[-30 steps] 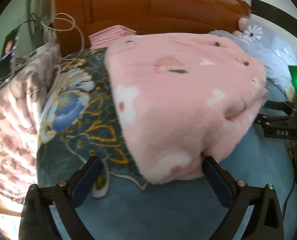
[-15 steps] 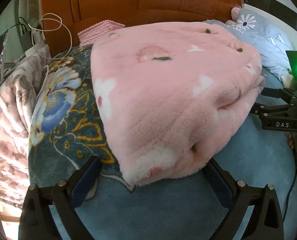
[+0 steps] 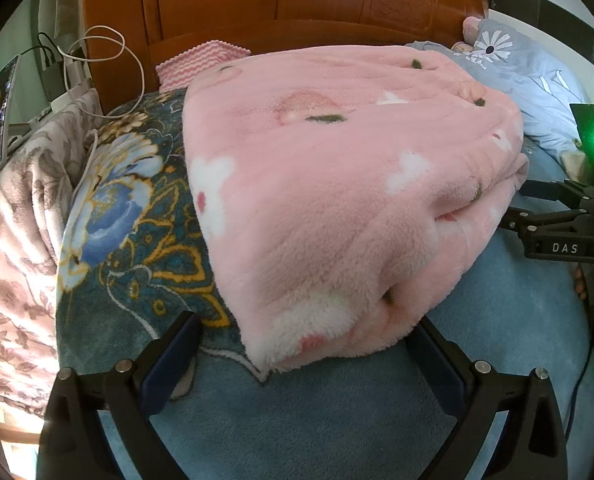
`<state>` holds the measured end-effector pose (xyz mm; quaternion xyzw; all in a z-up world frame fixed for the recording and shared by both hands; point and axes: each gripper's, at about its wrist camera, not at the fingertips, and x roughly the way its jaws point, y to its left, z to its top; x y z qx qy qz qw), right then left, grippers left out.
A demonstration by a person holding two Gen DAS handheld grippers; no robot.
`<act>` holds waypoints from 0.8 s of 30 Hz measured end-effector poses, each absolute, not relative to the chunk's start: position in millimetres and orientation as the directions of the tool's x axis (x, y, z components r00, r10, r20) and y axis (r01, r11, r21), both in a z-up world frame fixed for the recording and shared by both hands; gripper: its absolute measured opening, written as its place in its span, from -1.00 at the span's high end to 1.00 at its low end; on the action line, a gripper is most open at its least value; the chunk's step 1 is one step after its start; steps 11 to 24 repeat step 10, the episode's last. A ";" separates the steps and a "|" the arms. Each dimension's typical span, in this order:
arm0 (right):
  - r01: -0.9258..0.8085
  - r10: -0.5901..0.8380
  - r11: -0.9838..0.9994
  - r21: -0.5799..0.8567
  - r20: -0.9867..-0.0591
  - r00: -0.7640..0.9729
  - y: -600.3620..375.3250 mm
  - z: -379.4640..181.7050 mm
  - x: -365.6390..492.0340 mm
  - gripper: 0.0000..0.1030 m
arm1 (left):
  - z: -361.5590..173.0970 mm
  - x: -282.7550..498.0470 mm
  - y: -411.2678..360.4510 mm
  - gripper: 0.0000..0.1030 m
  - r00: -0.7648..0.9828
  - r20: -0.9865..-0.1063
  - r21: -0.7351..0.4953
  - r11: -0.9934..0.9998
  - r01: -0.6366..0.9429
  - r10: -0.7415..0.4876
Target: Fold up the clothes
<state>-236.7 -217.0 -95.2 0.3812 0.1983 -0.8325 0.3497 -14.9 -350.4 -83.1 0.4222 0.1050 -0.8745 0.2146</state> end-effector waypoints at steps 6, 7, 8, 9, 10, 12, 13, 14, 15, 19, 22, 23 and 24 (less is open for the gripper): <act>0.733 -0.432 -0.678 -0.059 -0.775 -0.462 -216.3 -95.9 -234.7 -0.85 | -82.9 -15.1 -350.3 -1.00 -0.551 -0.783 -0.002 -0.886 0.463 -0.287; 0.733 -0.432 -0.678 -0.058 -0.775 -0.461 -216.0 -95.9 -234.3 -0.85 | -82.8 -15.1 -349.8 -1.00 -0.552 -0.783 -0.001 -0.886 0.463 -0.287; 0.733 -0.433 -0.678 -0.056 -0.775 -0.460 -215.7 -96.0 -234.0 -0.85 | -83.2 -15.1 -350.1 -1.00 -0.552 -0.783 -0.002 -0.886 0.463 -0.287; 0.733 -0.433 -0.678 -0.055 -0.776 -0.459 -215.5 -96.0 -233.7 -0.85 | -83.8 -15.2 -350.7 -1.00 -0.552 -0.783 -0.002 -0.886 0.463 -0.287; 0.733 -0.434 -0.678 -0.054 -0.776 -0.458 -215.2 -96.1 -233.4 -0.85 | -83.8 -15.5 -350.2 -1.00 -0.551 -0.783 -0.001 -0.887 0.463 -0.287; 0.733 -0.434 -0.678 -0.054 -0.776 -0.458 -215.2 -96.1 -233.4 -0.85 | -83.8 -15.5 -350.2 -1.00 -0.551 -0.783 -0.001 -0.887 0.463 -0.287; 0.733 -0.434 -0.678 -0.054 -0.776 -0.458 -215.2 -96.1 -233.4 -0.85 | -83.8 -15.5 -350.2 -1.00 -0.551 -0.783 -0.001 -0.887 0.463 -0.287; 0.733 -0.434 -0.678 -0.054 -0.776 -0.458 -215.2 -96.1 -233.4 -0.85 | -83.8 -15.5 -350.2 -1.00 -0.551 -0.783 -0.001 -0.887 0.463 -0.287; 0.733 -0.434 -0.678 -0.054 -0.776 -0.458 -215.2 -96.1 -233.4 -0.85 | -83.8 -15.5 -350.2 -1.00 -0.551 -0.783 -0.001 -0.887 0.463 -0.287; 0.733 -0.434 -0.678 -0.054 -0.776 -0.458 -215.2 -96.1 -233.4 -0.85 | -83.8 -15.5 -350.2 -1.00 -0.551 -0.783 -0.001 -0.887 0.463 -0.287; 0.733 -0.434 -0.678 -0.054 -0.776 -0.458 -215.2 -96.1 -233.4 -0.85 | -83.8 -15.5 -350.2 -1.00 -0.551 -0.783 -0.001 -0.887 0.463 -0.287; 0.733 -0.434 -0.678 -0.054 -0.776 -0.458 -215.2 -96.1 -233.4 -0.85 | -83.8 -15.5 -350.2 -1.00 -0.551 -0.783 -0.001 -0.887 0.463 -0.287; 0.733 -0.434 -0.678 -0.054 -0.776 -0.458 -215.2 -96.1 -233.4 -0.85 | -83.8 -15.5 -350.2 -1.00 -0.551 -0.783 -0.001 -0.887 0.463 -0.287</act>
